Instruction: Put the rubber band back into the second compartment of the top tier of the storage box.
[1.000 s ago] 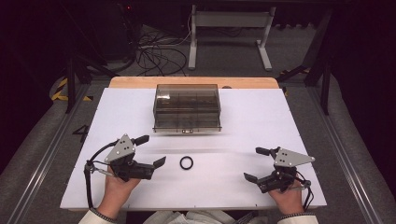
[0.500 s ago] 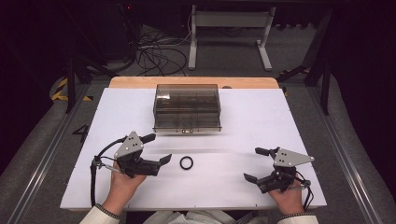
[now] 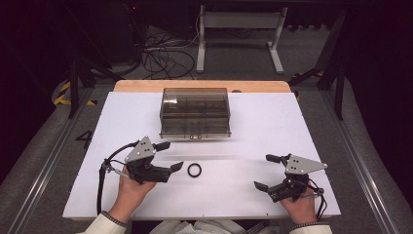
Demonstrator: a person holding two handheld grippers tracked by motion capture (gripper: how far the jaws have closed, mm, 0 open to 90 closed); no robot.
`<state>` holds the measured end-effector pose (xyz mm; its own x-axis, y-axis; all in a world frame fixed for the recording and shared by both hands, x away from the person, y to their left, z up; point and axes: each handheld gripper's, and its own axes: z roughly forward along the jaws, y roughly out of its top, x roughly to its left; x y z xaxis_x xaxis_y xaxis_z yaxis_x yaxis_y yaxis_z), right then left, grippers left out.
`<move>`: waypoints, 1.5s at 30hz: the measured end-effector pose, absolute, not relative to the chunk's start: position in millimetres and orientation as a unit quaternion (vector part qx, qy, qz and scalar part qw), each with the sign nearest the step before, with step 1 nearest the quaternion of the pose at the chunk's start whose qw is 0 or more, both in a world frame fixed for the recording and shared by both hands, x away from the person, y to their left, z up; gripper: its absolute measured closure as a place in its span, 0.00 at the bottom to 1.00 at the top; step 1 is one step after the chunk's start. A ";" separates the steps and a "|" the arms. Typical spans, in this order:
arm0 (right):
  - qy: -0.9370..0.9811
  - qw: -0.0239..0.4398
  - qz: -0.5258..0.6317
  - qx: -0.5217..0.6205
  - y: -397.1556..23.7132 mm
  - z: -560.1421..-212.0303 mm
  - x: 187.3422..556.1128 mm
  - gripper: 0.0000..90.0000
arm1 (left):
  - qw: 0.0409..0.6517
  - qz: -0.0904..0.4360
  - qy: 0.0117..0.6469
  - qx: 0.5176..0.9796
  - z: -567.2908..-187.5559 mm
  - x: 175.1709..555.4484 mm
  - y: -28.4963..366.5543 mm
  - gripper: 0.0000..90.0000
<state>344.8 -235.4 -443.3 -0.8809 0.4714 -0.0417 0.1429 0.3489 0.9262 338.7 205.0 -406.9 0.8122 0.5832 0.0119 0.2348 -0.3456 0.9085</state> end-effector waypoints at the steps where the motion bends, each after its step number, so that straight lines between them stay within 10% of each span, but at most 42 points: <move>1: 0.807 0.153 0.538 0.190 -235.4 -443.3 344.7 0.01 | 0.507 0.170 0.251 0.807 -406.8 339.1 203.2 0.24; 45: 0.814 0.133 0.532 0.191 -233.5 -445.9 347.4 0.02 | 0.382 0.050 0.218 0.897 -446.0 374.5 144.0 0.53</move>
<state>347.4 -233.5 -445.9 -0.8919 0.4519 -0.0139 0.1684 0.3606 0.9174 374.5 144.0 -446.0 0.8996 0.4297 -0.0774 0.3537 -0.6131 0.7064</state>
